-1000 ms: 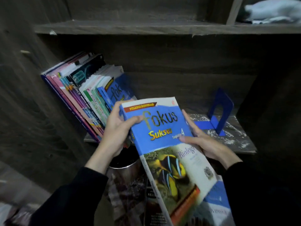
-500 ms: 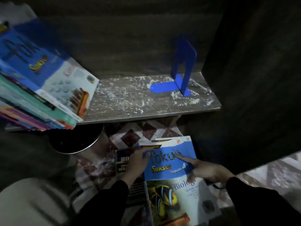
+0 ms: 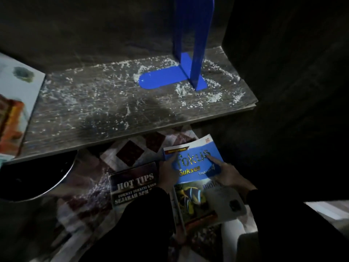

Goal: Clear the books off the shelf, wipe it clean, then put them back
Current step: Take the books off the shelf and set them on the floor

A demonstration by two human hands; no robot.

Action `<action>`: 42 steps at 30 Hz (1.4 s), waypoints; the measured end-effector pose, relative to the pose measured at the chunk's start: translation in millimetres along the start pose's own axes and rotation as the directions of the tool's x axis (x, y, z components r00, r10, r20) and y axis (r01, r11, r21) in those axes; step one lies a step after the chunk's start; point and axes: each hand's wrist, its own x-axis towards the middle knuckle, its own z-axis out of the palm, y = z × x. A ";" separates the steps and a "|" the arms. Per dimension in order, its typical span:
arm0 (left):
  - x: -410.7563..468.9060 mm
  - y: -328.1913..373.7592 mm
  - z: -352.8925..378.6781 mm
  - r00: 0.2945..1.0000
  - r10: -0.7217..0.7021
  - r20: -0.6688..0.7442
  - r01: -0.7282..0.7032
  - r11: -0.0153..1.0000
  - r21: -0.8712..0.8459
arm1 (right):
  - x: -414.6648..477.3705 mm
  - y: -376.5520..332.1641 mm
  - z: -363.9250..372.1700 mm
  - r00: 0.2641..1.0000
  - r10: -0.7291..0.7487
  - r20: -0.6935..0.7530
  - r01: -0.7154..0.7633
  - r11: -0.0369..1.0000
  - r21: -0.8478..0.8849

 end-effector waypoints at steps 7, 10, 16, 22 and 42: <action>13.9 -21.3 -8.5 0.983 -0.060 0.174 0.094 0.977 -0.194 | 7.5 5.1 -4.7 0.985 0.137 0.104 -0.126 0.986 -0.105; 8.7 -16.9 -13.1 0.971 -0.085 0.222 0.106 0.991 -0.087 | 6.9 -1.6 -5.4 0.970 0.214 0.115 -0.200 0.973 -0.116; -16.5 0.4 -30.1 0.972 -0.015 0.233 0.014 1.000 0.005 | -6.5 -41.6 -11.6 0.984 0.134 0.122 -0.108 0.974 -0.201; -64.6 16.9 -94.3 0.980 0.157 0.124 -0.168 0.982 0.082 | -35.3 -143.1 -4.3 0.930 -0.035 0.366 0.056 0.997 -0.046; -269.0 32.3 -394.4 0.233 0.523 -0.820 0.133 0.818 0.560 | -125.1 -486.5 112.6 0.691 -0.722 -0.034 0.722 0.687 0.076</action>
